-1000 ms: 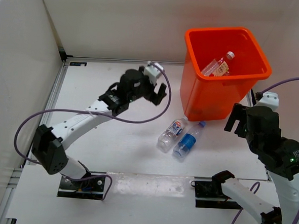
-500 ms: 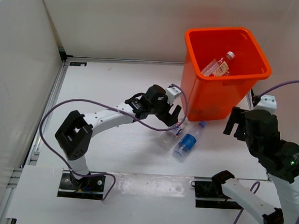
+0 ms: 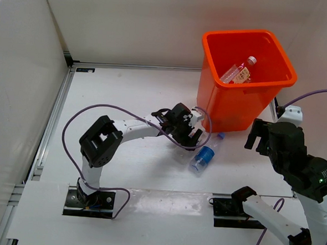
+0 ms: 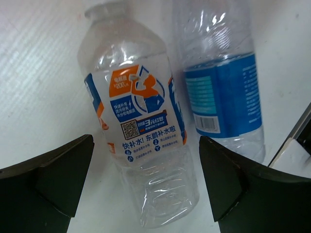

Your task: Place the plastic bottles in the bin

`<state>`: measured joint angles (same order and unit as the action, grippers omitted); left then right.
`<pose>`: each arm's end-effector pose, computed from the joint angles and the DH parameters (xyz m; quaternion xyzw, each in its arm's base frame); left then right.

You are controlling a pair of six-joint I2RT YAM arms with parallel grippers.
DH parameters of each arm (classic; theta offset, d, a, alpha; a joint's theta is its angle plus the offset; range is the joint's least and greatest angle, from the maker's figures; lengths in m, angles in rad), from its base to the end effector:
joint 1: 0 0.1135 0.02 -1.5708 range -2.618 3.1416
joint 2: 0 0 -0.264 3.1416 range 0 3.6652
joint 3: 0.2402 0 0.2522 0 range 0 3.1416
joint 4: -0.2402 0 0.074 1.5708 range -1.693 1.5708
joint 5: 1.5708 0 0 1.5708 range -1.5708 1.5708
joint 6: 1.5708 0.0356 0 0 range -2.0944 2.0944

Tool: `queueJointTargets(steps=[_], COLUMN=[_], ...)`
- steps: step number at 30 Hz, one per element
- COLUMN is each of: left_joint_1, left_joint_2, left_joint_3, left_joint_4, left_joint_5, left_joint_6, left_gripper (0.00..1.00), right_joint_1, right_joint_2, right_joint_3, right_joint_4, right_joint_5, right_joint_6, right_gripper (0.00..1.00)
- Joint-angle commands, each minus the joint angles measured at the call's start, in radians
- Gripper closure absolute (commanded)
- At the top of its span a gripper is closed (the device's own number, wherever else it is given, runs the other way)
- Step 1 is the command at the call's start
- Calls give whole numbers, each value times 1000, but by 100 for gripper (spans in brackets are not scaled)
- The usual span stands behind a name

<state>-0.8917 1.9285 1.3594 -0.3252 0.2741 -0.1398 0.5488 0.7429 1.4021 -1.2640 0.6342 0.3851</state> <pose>0.2556 -0.3320 0.1949 0.3853 0.8526 -0.2742 0.2224 0.0681 0.0169 0.4312 0.0755 0.8505 -0.0479 0.5184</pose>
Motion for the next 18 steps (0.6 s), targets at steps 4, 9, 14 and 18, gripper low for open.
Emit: queueJointTargets(steps=[4, 9, 14, 18], left_joint_1=[-9, -9, 6, 89], left_joint_2=[39, 90, 32, -51], left_joint_3=[53, 83, 130, 185], left_joint_4=[-58, -90, -152, -179], left_joint_5=[7, 19, -117, -165], left_joint_6=[-32, -61, 28, 54], left_gripper=[0, 0, 30, 39], right_joint_1=[16, 23, 25, 23], right_joint_2=[-7, -8, -8, -5], right_joint_3=[-6, -3, -11, -17], right_joint_4=[5, -1, 5, 9], right_joint_5=[24, 27, 24, 21], right_joint_6=[1, -3, 0, 0], right_gripper=[10, 10, 10, 10])
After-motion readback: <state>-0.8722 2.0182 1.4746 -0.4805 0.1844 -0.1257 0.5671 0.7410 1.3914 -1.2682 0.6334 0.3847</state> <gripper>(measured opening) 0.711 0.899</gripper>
